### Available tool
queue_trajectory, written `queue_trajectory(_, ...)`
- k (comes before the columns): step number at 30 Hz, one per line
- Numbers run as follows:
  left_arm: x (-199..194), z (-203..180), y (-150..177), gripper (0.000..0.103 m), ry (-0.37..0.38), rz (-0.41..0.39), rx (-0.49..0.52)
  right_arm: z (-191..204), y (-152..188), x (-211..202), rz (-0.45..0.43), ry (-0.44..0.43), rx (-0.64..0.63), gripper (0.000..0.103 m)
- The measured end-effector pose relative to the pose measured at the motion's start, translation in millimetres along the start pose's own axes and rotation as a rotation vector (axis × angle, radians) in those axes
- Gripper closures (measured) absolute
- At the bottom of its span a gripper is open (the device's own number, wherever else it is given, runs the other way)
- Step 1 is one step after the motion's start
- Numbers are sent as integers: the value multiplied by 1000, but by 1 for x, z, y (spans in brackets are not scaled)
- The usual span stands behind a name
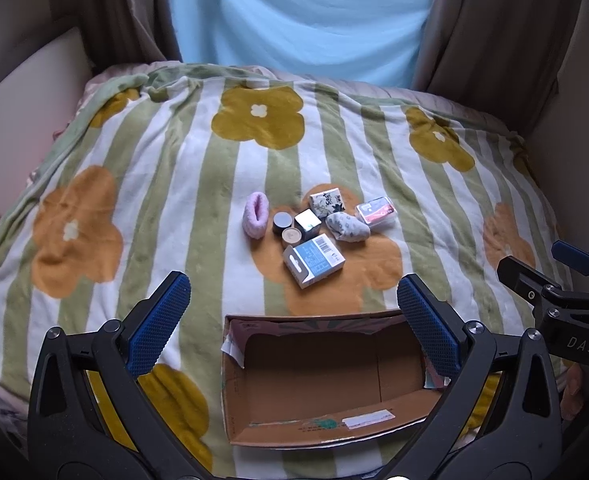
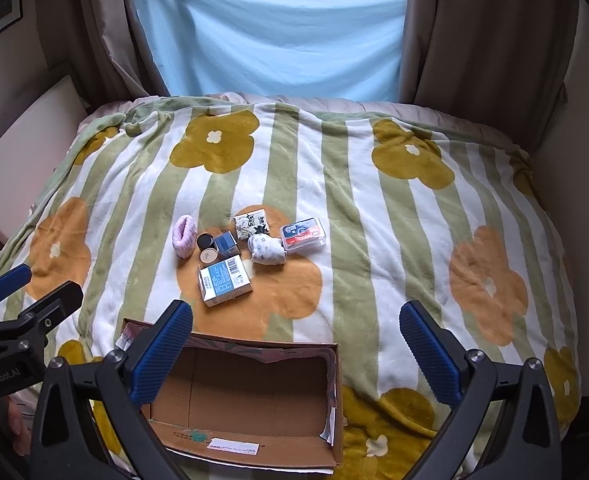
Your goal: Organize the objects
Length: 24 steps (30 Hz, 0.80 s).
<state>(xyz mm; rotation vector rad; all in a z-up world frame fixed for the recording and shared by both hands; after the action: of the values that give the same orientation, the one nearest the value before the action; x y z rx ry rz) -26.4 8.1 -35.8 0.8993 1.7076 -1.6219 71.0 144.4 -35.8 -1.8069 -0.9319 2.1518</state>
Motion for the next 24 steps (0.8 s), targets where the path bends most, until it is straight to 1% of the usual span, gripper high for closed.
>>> queue_trajectory(19,-15,3,10,1,4,-10,6,-1,9,-14,-23,-12,21,0)
queue_trajectory(24,-20,-1,7,1,5,-15,12,-3,9,-18,-27,-13,24,1)
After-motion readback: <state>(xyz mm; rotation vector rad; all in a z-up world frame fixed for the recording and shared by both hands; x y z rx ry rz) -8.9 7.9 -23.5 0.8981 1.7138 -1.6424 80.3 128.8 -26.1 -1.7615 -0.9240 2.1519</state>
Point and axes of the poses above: each gripper's, at about its wrist camera, not at the fingertips, and x roughly the way its jaws point, z to its left, y to its underside, the point moved 5 cm from there along x, roughly the way its jaws point, and after that the axes turned 4 degrees about -y, right-handed, at the moved point
